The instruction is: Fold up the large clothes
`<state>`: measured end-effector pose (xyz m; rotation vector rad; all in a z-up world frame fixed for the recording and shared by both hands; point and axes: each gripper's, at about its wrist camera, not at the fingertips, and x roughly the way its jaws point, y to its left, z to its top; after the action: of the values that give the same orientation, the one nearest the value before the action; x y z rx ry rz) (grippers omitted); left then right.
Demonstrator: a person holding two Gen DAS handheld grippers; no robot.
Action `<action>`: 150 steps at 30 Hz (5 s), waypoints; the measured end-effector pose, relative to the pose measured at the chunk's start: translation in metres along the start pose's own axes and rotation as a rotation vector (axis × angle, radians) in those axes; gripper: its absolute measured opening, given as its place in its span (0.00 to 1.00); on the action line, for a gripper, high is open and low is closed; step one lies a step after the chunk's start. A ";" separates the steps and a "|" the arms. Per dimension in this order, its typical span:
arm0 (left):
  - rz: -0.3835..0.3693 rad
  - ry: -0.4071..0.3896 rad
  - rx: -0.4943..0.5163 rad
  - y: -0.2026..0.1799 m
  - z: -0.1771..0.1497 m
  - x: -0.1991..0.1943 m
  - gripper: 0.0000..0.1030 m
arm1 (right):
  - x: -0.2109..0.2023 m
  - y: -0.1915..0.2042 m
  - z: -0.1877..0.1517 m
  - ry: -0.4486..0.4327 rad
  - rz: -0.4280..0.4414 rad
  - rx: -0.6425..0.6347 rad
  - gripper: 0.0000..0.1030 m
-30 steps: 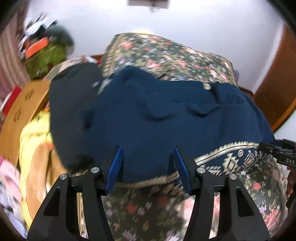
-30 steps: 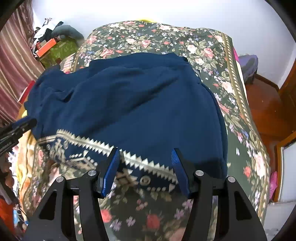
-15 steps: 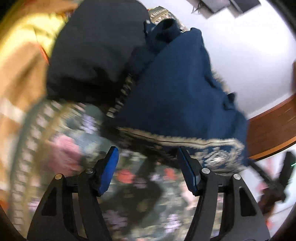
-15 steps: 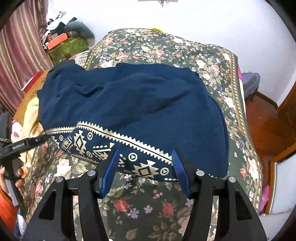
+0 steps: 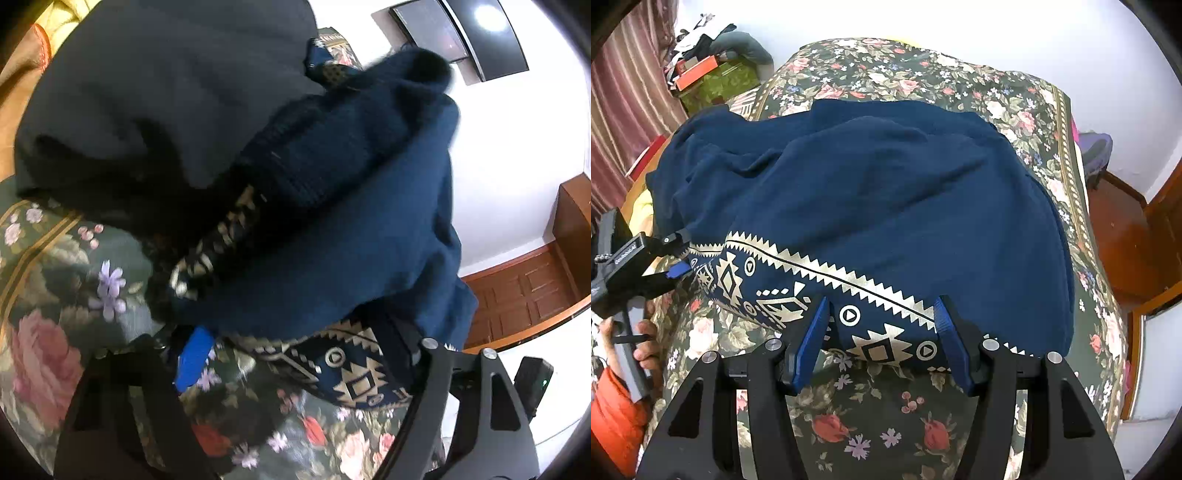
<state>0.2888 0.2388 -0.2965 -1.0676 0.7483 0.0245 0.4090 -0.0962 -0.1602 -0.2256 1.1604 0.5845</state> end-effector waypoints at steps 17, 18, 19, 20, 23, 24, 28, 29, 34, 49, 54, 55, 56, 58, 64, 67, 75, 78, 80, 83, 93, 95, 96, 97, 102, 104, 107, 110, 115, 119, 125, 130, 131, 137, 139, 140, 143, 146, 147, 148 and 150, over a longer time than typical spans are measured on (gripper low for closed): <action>0.117 -0.126 0.314 -0.107 0.007 -0.059 0.13 | -0.025 0.025 0.015 -0.047 -0.006 -0.059 0.53; 0.138 -0.140 0.351 -0.119 0.005 -0.064 0.11 | -0.027 0.028 0.018 -0.059 -0.006 -0.064 0.53; 0.161 -0.165 0.401 -0.135 0.002 -0.071 0.09 | -0.031 0.032 0.023 -0.075 0.000 -0.066 0.53; 0.178 -0.191 0.447 -0.150 -0.001 -0.079 0.08 | -0.033 0.034 0.027 -0.088 0.007 -0.062 0.53; 0.182 -0.235 0.504 -0.180 0.000 -0.099 0.08 | -0.034 0.043 0.041 -0.120 0.061 -0.034 0.53; 0.176 -0.242 0.516 -0.186 0.000 -0.105 0.08 | -0.030 0.049 0.046 -0.117 0.089 -0.025 0.53; 0.170 -0.271 0.583 -0.214 -0.003 -0.114 0.06 | 0.006 0.070 0.048 -0.050 0.125 -0.019 0.66; 0.176 -0.271 0.603 -0.214 -0.006 -0.115 0.06 | 0.014 0.075 0.047 -0.041 0.136 -0.015 0.67; 0.272 -0.268 0.751 -0.238 -0.030 -0.089 0.06 | 0.043 0.088 0.040 0.048 0.233 -0.032 0.69; 0.108 0.118 0.956 -0.329 -0.136 0.045 0.06 | -0.084 -0.105 -0.015 -0.182 -0.036 0.215 0.67; 0.149 0.405 0.965 -0.292 -0.179 0.111 0.06 | -0.094 -0.140 -0.036 -0.166 -0.076 0.278 0.67; 0.170 0.420 0.992 -0.285 -0.185 0.116 0.07 | -0.095 -0.144 -0.041 -0.162 -0.069 0.291 0.67; 0.167 0.411 1.009 -0.280 -0.186 0.114 0.07 | -0.095 -0.144 -0.042 -0.159 -0.063 0.295 0.67; 0.160 0.398 1.009 -0.277 -0.182 0.104 0.10 | -0.095 -0.142 -0.045 -0.157 -0.049 0.296 0.67; 0.187 0.374 1.046 -0.284 -0.178 0.060 0.45 | -0.106 -0.124 -0.047 -0.173 -0.011 0.254 0.67; 0.228 0.286 1.078 -0.284 -0.174 0.025 0.55 | -0.108 -0.108 -0.042 -0.193 0.008 0.220 0.67; 0.309 0.162 0.942 -0.221 -0.120 -0.051 0.64 | -0.102 -0.056 -0.028 -0.198 0.048 0.119 0.67; 0.339 0.172 0.860 -0.188 -0.104 -0.066 0.64 | -0.090 -0.041 -0.023 -0.181 0.050 0.087 0.67; 0.367 0.151 0.813 -0.165 -0.095 -0.076 0.64 | -0.080 -0.031 -0.021 -0.164 0.046 0.070 0.67; 0.388 0.127 0.725 -0.133 -0.080 -0.085 0.64 | -0.065 -0.021 -0.021 -0.133 0.042 0.055 0.67; 0.545 0.176 0.539 -0.039 -0.039 -0.029 0.64 | -0.037 -0.015 -0.029 -0.037 0.027 0.086 0.67; 0.432 0.186 0.449 -0.031 -0.032 -0.025 0.64 | -0.038 -0.016 -0.031 -0.037 0.023 0.087 0.67; 0.369 0.192 0.422 -0.030 -0.031 -0.023 0.64 | -0.038 -0.016 -0.031 -0.036 0.015 0.086 0.67; 0.340 0.204 0.425 -0.032 -0.032 -0.019 0.64 | -0.037 -0.018 -0.032 -0.033 0.002 0.084 0.67; 0.378 0.207 0.539 -0.050 -0.046 0.002 0.64 | -0.029 -0.022 -0.031 -0.009 -0.006 0.099 0.67; 0.387 0.207 0.571 -0.056 -0.053 0.001 0.65 | -0.028 -0.021 -0.032 -0.012 -0.003 0.107 0.67; 0.370 0.216 0.587 -0.059 -0.062 -0.008 0.65 | -0.028 -0.019 -0.033 -0.021 0.001 0.103 0.67; 0.308 0.267 0.621 -0.066 -0.074 -0.015 0.65 | -0.027 -0.017 -0.033 -0.020 0.013 0.095 0.67; 0.433 0.193 0.756 -0.082 -0.088 -0.004 0.78 | -0.023 -0.017 -0.033 -0.019 0.017 0.099 0.67; 0.617 0.112 0.688 -0.080 -0.057 0.010 0.77 | -0.026 -0.016 -0.035 -0.020 0.035 0.098 0.67; 0.564 0.025 0.494 -0.075 -0.027 -0.003 0.67 | -0.022 -0.018 -0.037 0.002 0.046 0.097 0.67; 0.433 -0.086 0.503 -0.129 -0.024 -0.019 0.56 | -0.019 -0.025 -0.036 -0.001 0.168 0.177 0.67; 0.426 -0.116 0.529 -0.145 -0.022 -0.022 0.56 | -0.018 -0.027 -0.035 -0.004 0.190 0.196 0.67; 0.266 -0.124 0.697 -0.232 -0.023 -0.008 0.57 | -0.019 -0.036 -0.025 -0.036 0.260 0.261 0.67; 0.291 -0.102 0.795 -0.255 -0.035 0.004 0.57 | -0.027 -0.043 -0.024 -0.067 0.260 0.279 0.67; 0.317 -0.097 0.832 -0.263 -0.041 0.010 0.57 | -0.031 -0.047 -0.024 -0.076 0.259 0.288 0.67; 0.343 -0.091 0.859 -0.258 -0.053 -0.003 0.60 | -0.041 -0.056 -0.027 -0.090 0.252 0.293 0.67; 0.373 -0.069 0.789 -0.230 -0.045 -0.015 0.64 | -0.046 -0.059 -0.029 -0.084 0.230 0.275 0.67; 0.385 -0.063 0.762 -0.221 -0.041 -0.022 0.64 | -0.047 -0.060 -0.029 -0.084 0.226 0.270 0.67; 0.407 -0.054 0.721 -0.208 -0.037 -0.031 0.64 | -0.047 -0.060 -0.029 -0.083 0.225 0.268 0.67; 0.446 -0.043 0.620 -0.180 -0.028 -0.048 0.64 | -0.046 -0.060 -0.029 -0.082 0.232 0.270 0.67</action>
<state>0.3030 0.1407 -0.1365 -0.2991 0.8674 0.1840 0.4065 -0.1739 -0.1376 0.1652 1.1795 0.6262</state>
